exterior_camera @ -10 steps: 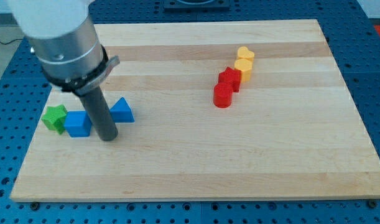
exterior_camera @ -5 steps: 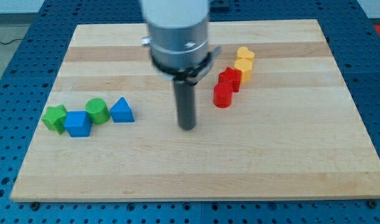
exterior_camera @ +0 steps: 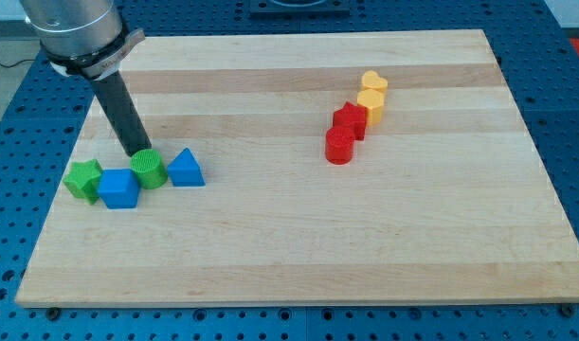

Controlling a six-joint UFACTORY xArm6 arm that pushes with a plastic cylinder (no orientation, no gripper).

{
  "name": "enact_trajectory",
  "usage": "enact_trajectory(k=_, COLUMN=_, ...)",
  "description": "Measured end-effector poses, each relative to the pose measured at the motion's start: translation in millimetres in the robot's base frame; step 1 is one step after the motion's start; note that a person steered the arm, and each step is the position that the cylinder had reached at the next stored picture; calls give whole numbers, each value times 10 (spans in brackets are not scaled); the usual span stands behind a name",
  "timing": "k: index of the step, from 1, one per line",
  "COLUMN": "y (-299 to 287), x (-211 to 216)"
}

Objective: Move the blue triangle and green circle to the bottom side slightly

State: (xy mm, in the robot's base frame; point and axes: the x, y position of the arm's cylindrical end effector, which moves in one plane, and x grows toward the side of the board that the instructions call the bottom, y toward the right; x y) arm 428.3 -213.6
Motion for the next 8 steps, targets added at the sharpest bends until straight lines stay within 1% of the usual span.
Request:
enact_trajectory(k=1, y=1, x=66)
enact_trajectory(k=2, y=239, x=250)
enact_trajectory(k=3, y=616, x=369)
enact_trajectory(k=4, y=748, x=345)
enact_trajectory(k=5, y=723, x=140)
enact_trajectory(k=6, y=915, x=126)
enact_trajectory(k=7, y=1145, x=286)
enact_trajectory(k=8, y=1147, x=528)
